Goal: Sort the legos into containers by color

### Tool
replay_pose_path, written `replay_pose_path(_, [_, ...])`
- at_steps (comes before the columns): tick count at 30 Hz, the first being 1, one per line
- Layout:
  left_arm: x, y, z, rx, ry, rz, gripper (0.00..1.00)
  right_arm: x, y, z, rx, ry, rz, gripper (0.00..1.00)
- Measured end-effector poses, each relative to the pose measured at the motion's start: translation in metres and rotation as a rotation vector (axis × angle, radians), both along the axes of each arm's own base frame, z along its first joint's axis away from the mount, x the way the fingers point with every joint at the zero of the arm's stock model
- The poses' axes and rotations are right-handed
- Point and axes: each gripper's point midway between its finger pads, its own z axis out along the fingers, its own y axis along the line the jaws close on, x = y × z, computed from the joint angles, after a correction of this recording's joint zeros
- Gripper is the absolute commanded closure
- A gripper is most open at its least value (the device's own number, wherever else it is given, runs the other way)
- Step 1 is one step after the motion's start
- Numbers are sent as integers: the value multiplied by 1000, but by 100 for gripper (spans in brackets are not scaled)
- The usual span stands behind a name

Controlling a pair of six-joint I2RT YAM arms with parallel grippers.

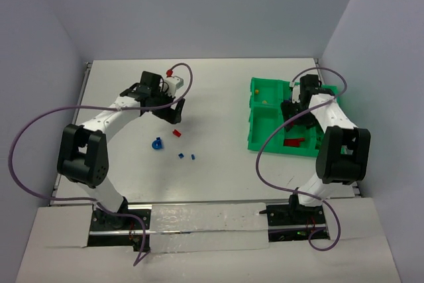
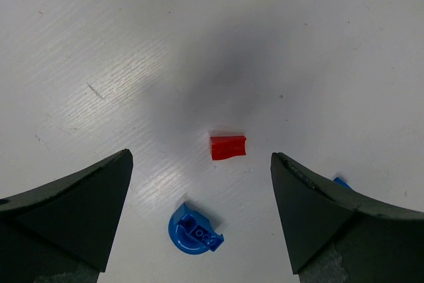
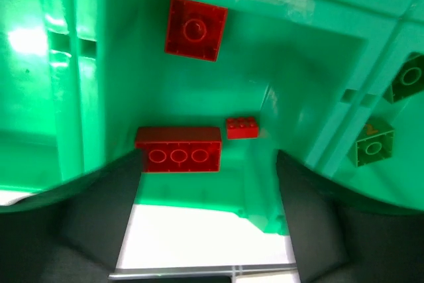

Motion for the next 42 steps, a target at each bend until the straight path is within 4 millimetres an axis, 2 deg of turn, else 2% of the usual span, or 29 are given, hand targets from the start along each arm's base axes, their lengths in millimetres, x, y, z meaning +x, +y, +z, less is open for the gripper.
replay_pose_path(11, [-6, -13, -23, 63, 24, -48, 10, 30, 14, 44, 82, -117, 3, 7])
replay_pose_path(16, [-15, -13, -34, 98, 36, -63, 17, 28, 17, 46, 100, -114, 5, 7])
replay_pose_path(19, [-29, -8, -45, 126, 51, -121, 18, 27, 19, 46, 110, -108, 5, 7])
replay_pose_path(21, [-38, -4, -47, 142, 46, -186, 18, 27, 21, 45, 120, -107, 9, 7])
replay_pose_path(24, [-48, -2, -36, 139, -5, -355, 18, 26, 22, 45, 130, -104, 11, 7])
replay_pose_path(28, [-47, 6, -15, 126, -90, -604, 21, 25, 25, 45, 143, -97, 15, 7])
replay_pose_path(31, [-38, 9, -8, 129, -136, -764, 24, 24, 26, 45, 149, -93, 14, 7])
replay_pose_path(36, [-35, 8, -25, 144, -135, -992, 29, 22, 26, 44, 151, -85, 13, 7])
replay_pose_path(42, [-36, 5, -49, 130, -117, -1151, 33, 20, 26, 44, 147, -78, 11, 6])
